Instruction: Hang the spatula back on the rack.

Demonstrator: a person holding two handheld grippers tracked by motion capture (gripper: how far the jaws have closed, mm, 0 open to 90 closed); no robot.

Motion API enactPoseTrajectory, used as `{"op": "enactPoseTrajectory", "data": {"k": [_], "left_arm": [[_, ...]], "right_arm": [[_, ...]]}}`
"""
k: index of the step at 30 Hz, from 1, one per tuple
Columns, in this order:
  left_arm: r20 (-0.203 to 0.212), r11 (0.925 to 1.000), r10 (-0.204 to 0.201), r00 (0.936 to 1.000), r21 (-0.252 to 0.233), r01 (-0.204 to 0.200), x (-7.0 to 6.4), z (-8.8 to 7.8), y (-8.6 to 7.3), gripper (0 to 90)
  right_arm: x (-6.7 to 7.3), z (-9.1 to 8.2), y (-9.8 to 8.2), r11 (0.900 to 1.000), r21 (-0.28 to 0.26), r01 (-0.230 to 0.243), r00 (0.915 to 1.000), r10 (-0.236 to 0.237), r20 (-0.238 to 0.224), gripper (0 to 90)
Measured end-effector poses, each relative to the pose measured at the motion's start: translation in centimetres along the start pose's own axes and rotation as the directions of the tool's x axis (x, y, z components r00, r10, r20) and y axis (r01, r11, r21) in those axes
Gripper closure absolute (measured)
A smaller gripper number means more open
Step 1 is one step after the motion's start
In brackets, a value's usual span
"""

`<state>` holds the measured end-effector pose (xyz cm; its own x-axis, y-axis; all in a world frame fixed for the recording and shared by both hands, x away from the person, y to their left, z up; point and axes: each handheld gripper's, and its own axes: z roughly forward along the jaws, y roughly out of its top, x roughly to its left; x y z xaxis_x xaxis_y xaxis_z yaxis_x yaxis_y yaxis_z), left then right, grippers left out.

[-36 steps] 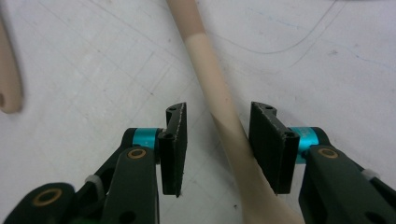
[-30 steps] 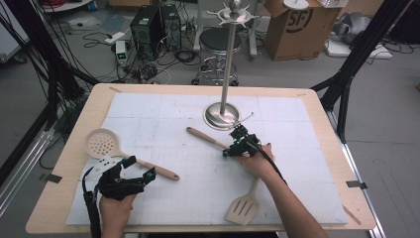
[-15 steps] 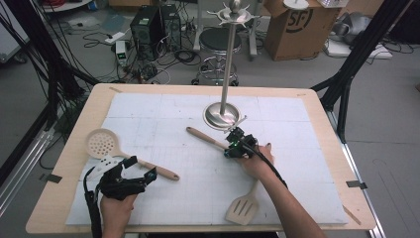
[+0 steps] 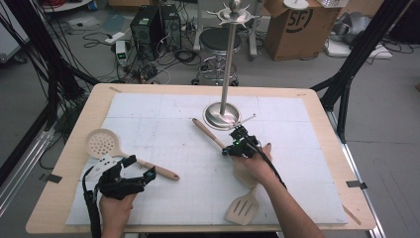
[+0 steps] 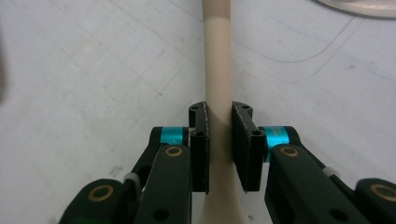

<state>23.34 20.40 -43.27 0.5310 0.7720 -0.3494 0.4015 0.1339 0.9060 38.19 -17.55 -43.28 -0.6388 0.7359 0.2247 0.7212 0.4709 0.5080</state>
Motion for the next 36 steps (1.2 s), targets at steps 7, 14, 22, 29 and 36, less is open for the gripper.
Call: {"op": "enactPoseTrajectory", "data": {"k": [7,14,22,29,36], "left_arm": [[0.003,1.0,0.004,1.0,0.002,-0.004,-0.1,0.0,0.0,3.0],[-0.001,1.0,0.005,1.0,0.005,-0.005,-0.1,0.1,-0.1,3.0],[0.0,1.0,0.006,1.0,0.004,-0.006,-0.2,0.1,-0.1,3.0],[-0.002,1.0,0.006,1.0,0.008,-0.006,-0.3,0.1,-0.1,3.0],[-0.002,0.9999,0.008,1.0,0.01,-0.008,-0.2,0.2,-0.1,3.0]], "right_arm": [[-0.9,-1.5,-0.7,0.99,-0.11,-0.089,0.992,0.078,-0.1,78.1],[-1.5,-3.5,-1.4,0.957,-0.245,-0.154,0.9796,0.116,-0.164,78.2],[-1.3,-7.5,-2.6,0.874,-0.444,-0.195,0.9744,0.121,-0.189,78.1],[-1.3,-9.6,-2.9,0.782,-0.592,-0.195,0.9782,0.111,-0.175,78.2],[-1.0,-10.3,-2.9,0.729,-0.666,-0.158,0.9856,0.075,-0.152,78.1]]}}
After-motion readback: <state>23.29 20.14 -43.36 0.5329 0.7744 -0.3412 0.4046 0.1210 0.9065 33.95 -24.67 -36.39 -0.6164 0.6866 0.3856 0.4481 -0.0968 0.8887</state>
